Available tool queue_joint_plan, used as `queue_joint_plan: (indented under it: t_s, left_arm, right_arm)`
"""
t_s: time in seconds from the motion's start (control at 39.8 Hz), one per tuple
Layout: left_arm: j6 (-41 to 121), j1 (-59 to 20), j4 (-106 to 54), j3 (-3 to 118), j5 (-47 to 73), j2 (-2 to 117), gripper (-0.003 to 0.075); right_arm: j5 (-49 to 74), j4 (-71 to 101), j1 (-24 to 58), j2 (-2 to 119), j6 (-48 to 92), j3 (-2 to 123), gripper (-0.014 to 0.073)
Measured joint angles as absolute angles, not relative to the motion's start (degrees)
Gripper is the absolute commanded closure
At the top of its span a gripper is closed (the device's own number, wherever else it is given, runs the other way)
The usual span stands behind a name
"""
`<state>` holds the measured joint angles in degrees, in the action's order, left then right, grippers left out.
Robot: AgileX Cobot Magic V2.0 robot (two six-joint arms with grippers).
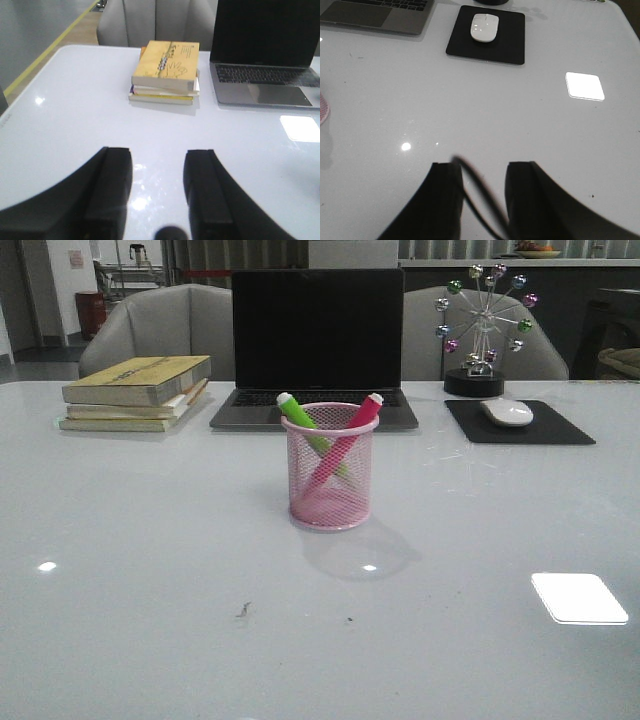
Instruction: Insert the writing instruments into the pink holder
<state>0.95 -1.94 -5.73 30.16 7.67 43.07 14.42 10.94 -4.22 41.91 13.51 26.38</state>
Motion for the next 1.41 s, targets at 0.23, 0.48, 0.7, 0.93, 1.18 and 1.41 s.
queue_joint_plan:
  t_s: [0.23,0.48,0.7,0.93,1.18,1.41]
  left_arm:
    - [1.0,-1.9,-6.7,25.4,10.0,36.6,0.0377]
    - [1.0,-1.9,-6.7,25.3,10.1,35.1,0.0377]
    - [1.0,-1.9,-6.7,25.2,10.1,35.0,0.0379]
    - [1.0,-1.9,-6.7,25.2,10.1,35.0,0.0379]
    - [1.0,-1.9,-6.7,25.2,10.1,35.0,0.0379]
    - [1.0,-1.9,-6.7,25.2,10.1,35.0,0.0379]
  right_arm:
    - [14.4,10.9,-4.2,41.9,13.5,26.4,0.0242]
    - [14.4,10.9,-4.2,41.9,13.5,26.4,0.0242]
    - [14.4,10.9,-4.2,41.9,13.5,26.4,0.0242]
    - [14.4,10.9,-4.2,41.9,13.5,26.4,0.0242]
    - [14.4,10.9,-4.2,41.9,13.5,26.4,0.0242]
    - [14.4,10.9,-4.2,41.9,13.5,26.4,0.0242]
